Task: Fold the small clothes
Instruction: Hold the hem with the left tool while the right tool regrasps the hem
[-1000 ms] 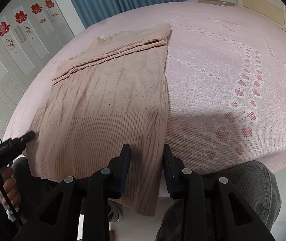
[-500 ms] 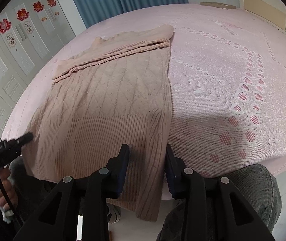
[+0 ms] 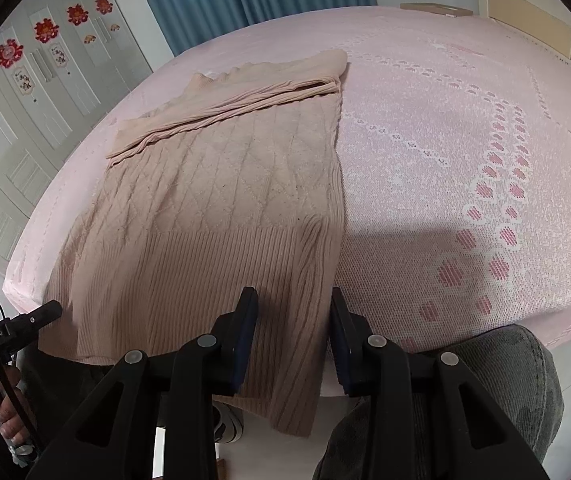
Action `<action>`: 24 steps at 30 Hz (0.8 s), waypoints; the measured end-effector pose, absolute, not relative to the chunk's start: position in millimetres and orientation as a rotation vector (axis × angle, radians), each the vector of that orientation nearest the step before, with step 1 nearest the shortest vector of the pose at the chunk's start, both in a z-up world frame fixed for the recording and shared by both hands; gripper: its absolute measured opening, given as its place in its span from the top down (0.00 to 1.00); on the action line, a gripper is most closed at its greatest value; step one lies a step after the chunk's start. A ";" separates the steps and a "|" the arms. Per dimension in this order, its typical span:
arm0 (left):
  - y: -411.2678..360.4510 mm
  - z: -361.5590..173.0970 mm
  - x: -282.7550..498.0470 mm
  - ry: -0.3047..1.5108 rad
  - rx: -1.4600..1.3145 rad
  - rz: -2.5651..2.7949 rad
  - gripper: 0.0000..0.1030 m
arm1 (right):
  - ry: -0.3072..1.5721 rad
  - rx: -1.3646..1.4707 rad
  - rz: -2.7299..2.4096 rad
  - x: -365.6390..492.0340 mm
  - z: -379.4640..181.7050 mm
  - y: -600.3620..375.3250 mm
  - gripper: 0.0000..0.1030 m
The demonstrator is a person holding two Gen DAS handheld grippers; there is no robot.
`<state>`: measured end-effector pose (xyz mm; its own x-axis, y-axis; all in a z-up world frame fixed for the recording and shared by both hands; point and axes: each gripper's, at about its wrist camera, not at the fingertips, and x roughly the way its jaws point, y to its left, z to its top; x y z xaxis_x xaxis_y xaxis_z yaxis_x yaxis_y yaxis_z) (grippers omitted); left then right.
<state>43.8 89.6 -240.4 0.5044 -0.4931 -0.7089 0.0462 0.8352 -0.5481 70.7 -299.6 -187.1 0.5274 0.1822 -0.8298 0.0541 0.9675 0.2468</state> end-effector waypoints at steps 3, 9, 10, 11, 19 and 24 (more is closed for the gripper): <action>92.6 -241.1 41.2 1.003 -0.504 -0.328 0.75 | 1.020 0.276 0.085 69.6 -187.1 -302.6 0.65; 88.8 -240.7 37.9 1.003 -0.461 -0.313 0.83 | 1.025 0.273 0.091 67.8 -186.4 -301.8 0.65; 87.7 -241.2 38.1 1.008 -0.457 -0.316 0.84 | 1.028 0.269 0.092 67.4 -186.4 -301.1 0.65; 86.7 -241.4 38.3 1.011 -0.452 -0.317 0.86 | 1.029 0.266 0.093 67.3 -186.3 -300.8 0.65; 84.6 -239.7 38.4 1.006 -0.447 -0.329 0.91 | 1.028 0.310 0.101 67.8 -187.4 -308.0 0.90; 84.4 -241.0 38.9 1.005 -0.440 -0.296 0.91 | 1.045 0.305 0.094 69.6 -188.8 -306.6 0.91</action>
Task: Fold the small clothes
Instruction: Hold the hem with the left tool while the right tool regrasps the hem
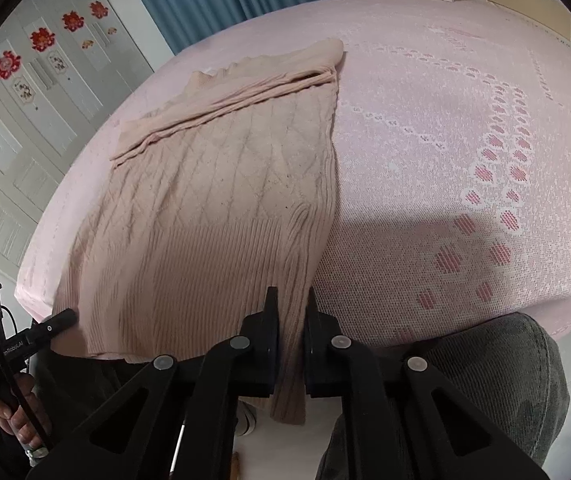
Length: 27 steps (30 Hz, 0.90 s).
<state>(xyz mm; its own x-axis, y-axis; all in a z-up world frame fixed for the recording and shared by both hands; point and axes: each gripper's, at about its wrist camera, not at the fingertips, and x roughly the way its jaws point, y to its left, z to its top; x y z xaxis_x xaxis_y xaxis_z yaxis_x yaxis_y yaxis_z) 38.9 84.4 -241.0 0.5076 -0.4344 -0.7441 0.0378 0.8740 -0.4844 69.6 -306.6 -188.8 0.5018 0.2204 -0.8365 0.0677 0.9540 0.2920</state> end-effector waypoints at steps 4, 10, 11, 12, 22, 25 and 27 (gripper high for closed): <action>83.2 -240.4 37.6 1.002 -0.432 -0.291 0.91 | 1.038 0.310 0.092 69.7 -189.4 -306.7 0.89; 84.7 -240.8 38.1 0.995 -0.443 -0.296 0.91 | 1.003 0.280 0.062 68.7 -188.7 -301.0 0.88; 84.7 -240.8 38.0 0.993 -0.447 -0.295 0.91 | 0.999 0.276 0.057 68.8 -188.7 -300.5 0.88; 85.3 -240.8 37.7 0.990 -0.453 -0.292 0.91 | 0.996 0.275 0.053 69.0 -189.0 -300.1 0.88; 83.2 -238.4 37.5 0.982 -0.418 -0.283 0.91 | 1.019 0.302 0.067 72.8 -189.5 -305.3 0.88; 86.3 -240.0 39.2 0.991 -0.440 -0.291 0.91 | 1.027 0.282 0.067 73.9 -189.0 -303.7 0.88; 85.8 -240.4 40.1 0.995 -0.437 -0.295 0.90 | 1.027 0.276 0.066 74.2 -189.1 -302.4 0.88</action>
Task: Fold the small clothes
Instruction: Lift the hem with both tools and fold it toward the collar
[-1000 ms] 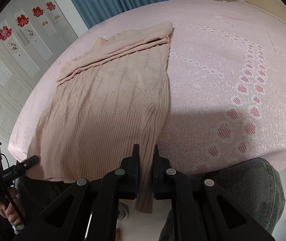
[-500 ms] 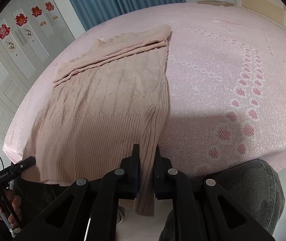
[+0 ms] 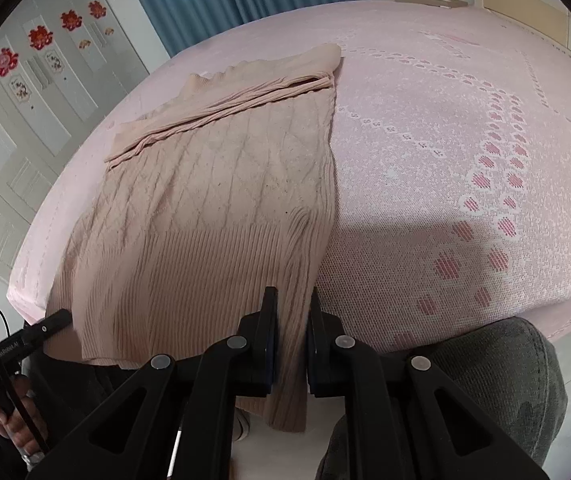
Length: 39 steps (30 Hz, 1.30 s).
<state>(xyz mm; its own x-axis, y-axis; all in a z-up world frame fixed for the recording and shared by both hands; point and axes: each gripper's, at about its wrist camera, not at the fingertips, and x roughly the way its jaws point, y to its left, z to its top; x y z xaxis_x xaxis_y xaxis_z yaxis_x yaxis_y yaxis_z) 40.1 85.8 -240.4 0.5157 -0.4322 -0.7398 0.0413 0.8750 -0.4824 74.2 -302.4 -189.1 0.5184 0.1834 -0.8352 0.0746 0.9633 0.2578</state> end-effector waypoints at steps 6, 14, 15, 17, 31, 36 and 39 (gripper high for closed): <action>86.0 -241.9 42.2 1.022 -0.432 -0.307 0.89 | 1.028 0.271 0.065 74.3 -189.2 -301.9 0.88; 97.7 -251.7 45.4 1.058 -0.570 -0.347 0.89 | 1.041 0.353 0.109 71.1 -190.7 -311.5 0.82; 97.5 -251.6 45.1 1.056 -0.571 -0.348 0.89 | 1.043 0.361 0.117 70.2 -190.7 -312.3 0.82; 95.3 -250.5 44.1 1.052 -0.557 -0.342 0.89 | 1.046 0.365 0.124 68.7 -190.8 -312.0 0.80; 101.1 -237.4 38.3 0.959 -0.571 -0.346 0.93 | 0.981 0.384 0.205 64.6 -181.7 -307.3 0.94; 104.8 -231.2 39.0 0.949 -0.603 -0.349 0.93 | 0.958 0.452 0.233 65.7 -176.1 -314.4 0.95; 109.1 -216.7 42.5 0.912 -0.629 -0.362 0.93 | 0.942 0.477 0.238 67.7 -170.0 -316.5 0.95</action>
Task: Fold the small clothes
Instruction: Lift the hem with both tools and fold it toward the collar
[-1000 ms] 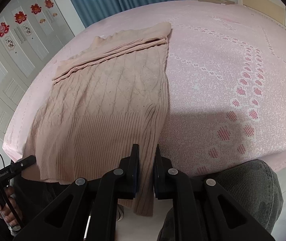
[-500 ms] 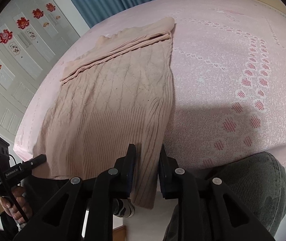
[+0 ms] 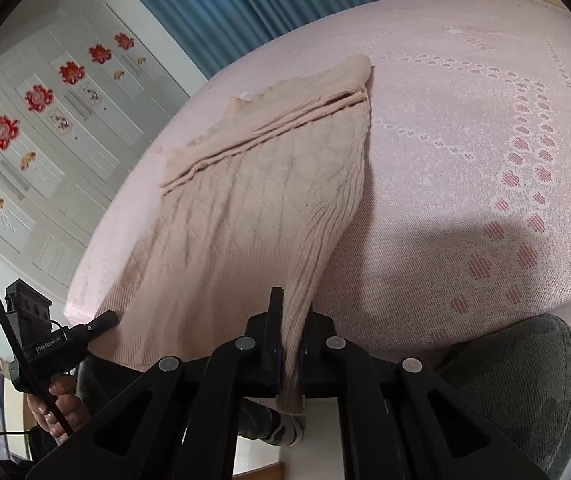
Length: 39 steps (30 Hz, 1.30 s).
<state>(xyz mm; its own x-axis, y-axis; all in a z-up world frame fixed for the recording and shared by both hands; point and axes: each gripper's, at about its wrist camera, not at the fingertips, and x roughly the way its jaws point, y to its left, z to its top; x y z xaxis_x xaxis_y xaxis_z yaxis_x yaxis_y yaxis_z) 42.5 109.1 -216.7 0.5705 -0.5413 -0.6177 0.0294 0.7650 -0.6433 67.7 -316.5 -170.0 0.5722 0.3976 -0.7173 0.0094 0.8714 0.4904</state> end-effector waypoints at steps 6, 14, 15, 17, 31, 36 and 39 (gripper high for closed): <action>110.5 -180.2 65.7 0.864 -0.564 -0.322 0.93 | 0.918 0.693 0.260 89.3 -157.0 -334.3 0.95; 102.0 -132.4 103.0 0.767 -0.451 -0.277 0.93 | 0.785 0.642 0.280 130.5 -98.3 -328.4 0.95; 101.9 -127.6 108.4 0.758 -0.447 -0.271 0.93 | 0.773 0.640 0.280 135.1 -93.8 -329.2 0.95; 101.4 -120.0 121.5 0.751 -0.439 -0.240 0.93 | 0.743 0.633 0.266 150.3 -82.5 -327.8 0.95; 101.8 -128.6 229.1 0.757 -0.498 -0.150 0.93 | 0.714 0.726 0.241 265.2 -86.3 -337.1 0.95; 94.7 -139.1 273.8 0.773 -0.517 -0.133 0.93 | 0.758 0.683 0.208 311.5 -96.3 -332.6 0.95; 91.0 -144.7 302.5 0.779 -0.518 -0.126 0.93 | 0.774 0.664 0.195 340.9 -101.2 -334.3 0.95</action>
